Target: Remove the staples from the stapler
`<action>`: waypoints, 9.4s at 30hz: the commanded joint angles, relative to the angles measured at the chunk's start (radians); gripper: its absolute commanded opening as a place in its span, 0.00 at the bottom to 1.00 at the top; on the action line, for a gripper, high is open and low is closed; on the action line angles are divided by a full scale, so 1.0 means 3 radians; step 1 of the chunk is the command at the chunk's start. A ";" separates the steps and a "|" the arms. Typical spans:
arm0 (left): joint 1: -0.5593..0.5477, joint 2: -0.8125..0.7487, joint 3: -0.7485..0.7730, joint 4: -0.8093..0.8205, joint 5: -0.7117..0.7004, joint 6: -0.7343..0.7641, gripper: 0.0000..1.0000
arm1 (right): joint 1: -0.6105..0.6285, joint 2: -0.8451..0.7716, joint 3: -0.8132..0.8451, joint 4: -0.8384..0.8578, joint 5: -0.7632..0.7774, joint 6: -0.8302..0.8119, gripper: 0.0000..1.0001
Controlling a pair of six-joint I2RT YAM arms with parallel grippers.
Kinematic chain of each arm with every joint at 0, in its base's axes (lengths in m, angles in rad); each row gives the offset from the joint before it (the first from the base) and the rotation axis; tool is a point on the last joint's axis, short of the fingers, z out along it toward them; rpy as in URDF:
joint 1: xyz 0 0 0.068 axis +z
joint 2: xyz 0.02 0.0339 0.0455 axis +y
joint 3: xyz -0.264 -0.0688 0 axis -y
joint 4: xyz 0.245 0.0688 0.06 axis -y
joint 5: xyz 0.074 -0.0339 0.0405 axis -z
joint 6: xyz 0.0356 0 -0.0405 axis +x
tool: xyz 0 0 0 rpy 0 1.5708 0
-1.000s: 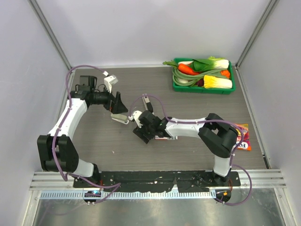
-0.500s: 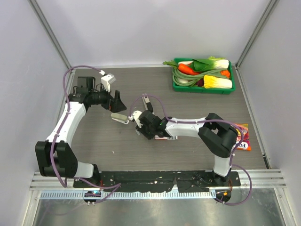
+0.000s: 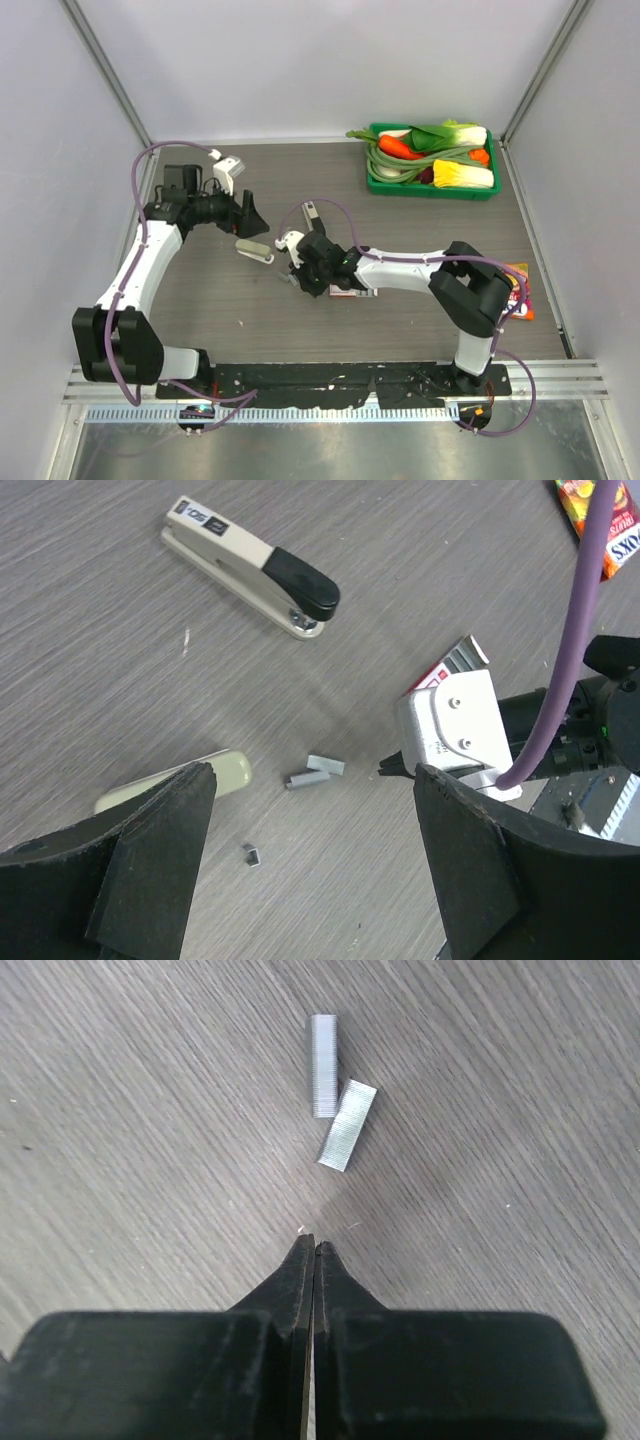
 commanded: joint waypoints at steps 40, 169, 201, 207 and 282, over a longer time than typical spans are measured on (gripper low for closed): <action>-0.0335 -0.0280 -0.0268 -0.0225 -0.0409 0.0754 1.00 | 0.0282 0.0054 0.0049 0.0620 0.1130 0.0807 0.50; -0.0780 -0.2054 -0.2953 0.3532 0.0317 0.5229 0.76 | -0.0960 -0.0682 -0.0042 0.1815 -0.2653 0.3322 0.03; -0.0847 -0.1855 -0.2897 0.4218 0.0266 0.4610 0.49 | -0.0909 -0.0314 -0.0181 0.2383 -0.2786 0.3644 0.03; -0.0847 -0.1931 -0.2937 0.4198 0.0297 0.4594 0.44 | -0.0909 -0.0242 -0.0318 0.2943 -0.2770 0.4042 0.03; -0.0928 -0.0817 0.0212 -0.2219 0.0547 0.2518 0.00 | -0.0091 -0.1725 0.0223 0.0246 -0.1308 -0.0058 0.47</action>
